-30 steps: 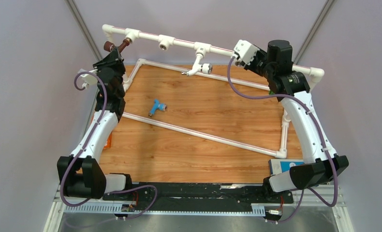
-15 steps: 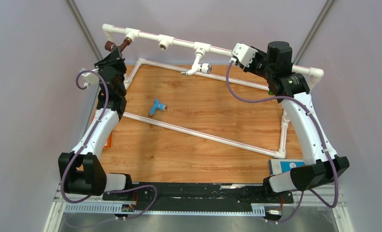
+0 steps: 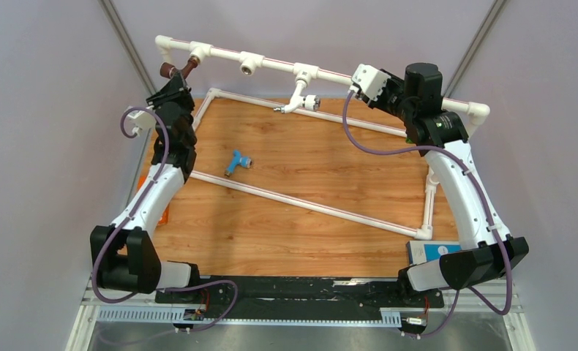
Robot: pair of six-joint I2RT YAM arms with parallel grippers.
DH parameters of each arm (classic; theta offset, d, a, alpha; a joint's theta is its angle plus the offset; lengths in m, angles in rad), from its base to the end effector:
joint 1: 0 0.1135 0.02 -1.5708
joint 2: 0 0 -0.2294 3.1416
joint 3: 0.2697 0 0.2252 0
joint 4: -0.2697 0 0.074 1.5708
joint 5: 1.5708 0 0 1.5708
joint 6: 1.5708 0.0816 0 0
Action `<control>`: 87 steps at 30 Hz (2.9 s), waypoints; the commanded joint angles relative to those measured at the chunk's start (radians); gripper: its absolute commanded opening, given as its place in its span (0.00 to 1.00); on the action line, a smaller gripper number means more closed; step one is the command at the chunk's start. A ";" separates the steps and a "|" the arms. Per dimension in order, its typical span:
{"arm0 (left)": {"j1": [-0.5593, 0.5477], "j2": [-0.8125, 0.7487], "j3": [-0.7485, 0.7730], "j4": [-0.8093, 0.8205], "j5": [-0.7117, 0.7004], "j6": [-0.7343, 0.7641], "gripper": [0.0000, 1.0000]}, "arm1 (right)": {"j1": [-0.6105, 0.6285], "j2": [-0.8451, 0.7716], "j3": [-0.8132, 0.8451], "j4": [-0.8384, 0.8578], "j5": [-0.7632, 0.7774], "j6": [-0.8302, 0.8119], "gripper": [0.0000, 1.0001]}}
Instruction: Install the water faucets
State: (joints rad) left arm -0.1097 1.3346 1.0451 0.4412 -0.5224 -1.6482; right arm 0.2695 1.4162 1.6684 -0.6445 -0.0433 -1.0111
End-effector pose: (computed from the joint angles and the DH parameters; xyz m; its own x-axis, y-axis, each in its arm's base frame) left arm 0.3370 0.0038 0.3539 0.3826 -0.9114 0.1516 0.1803 -0.0873 -0.9797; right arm 0.3110 0.0896 0.3930 0.0624 -0.8611 -0.5046 -0.4740 0.4194 -0.7743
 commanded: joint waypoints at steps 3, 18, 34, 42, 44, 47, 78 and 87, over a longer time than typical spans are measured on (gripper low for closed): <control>-0.039 0.043 -0.037 0.094 -0.002 -0.051 0.00 | 0.016 -0.008 -0.029 -0.026 -0.075 0.184 0.00; -0.090 0.078 0.007 0.119 0.067 -0.042 0.00 | 0.019 0.001 -0.033 -0.021 -0.084 0.189 0.00; -0.070 0.006 0.076 0.015 0.030 0.065 0.00 | 0.019 -0.002 -0.035 -0.023 -0.086 0.187 0.00; -0.059 0.038 0.063 0.010 0.097 0.071 0.00 | 0.019 0.000 -0.041 -0.018 -0.095 0.187 0.00; -0.059 0.046 0.055 0.013 0.110 0.074 0.00 | 0.019 -0.002 -0.044 -0.020 -0.095 0.187 0.00; -0.059 0.061 0.050 0.016 0.127 0.096 0.00 | 0.019 -0.002 -0.047 -0.017 -0.095 0.187 0.00; 0.129 0.041 0.059 -0.094 0.427 0.223 0.00 | 0.020 -0.006 -0.056 -0.011 -0.107 0.186 0.00; 0.160 0.041 0.098 -0.114 0.496 0.182 0.00 | 0.019 -0.010 -0.056 -0.012 -0.107 0.187 0.00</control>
State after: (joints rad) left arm 0.0368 1.3502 1.0889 0.3950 -0.0433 -1.4700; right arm 0.2680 1.4063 1.6363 -0.5930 -0.0540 -0.9970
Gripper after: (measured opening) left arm 0.330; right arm 0.375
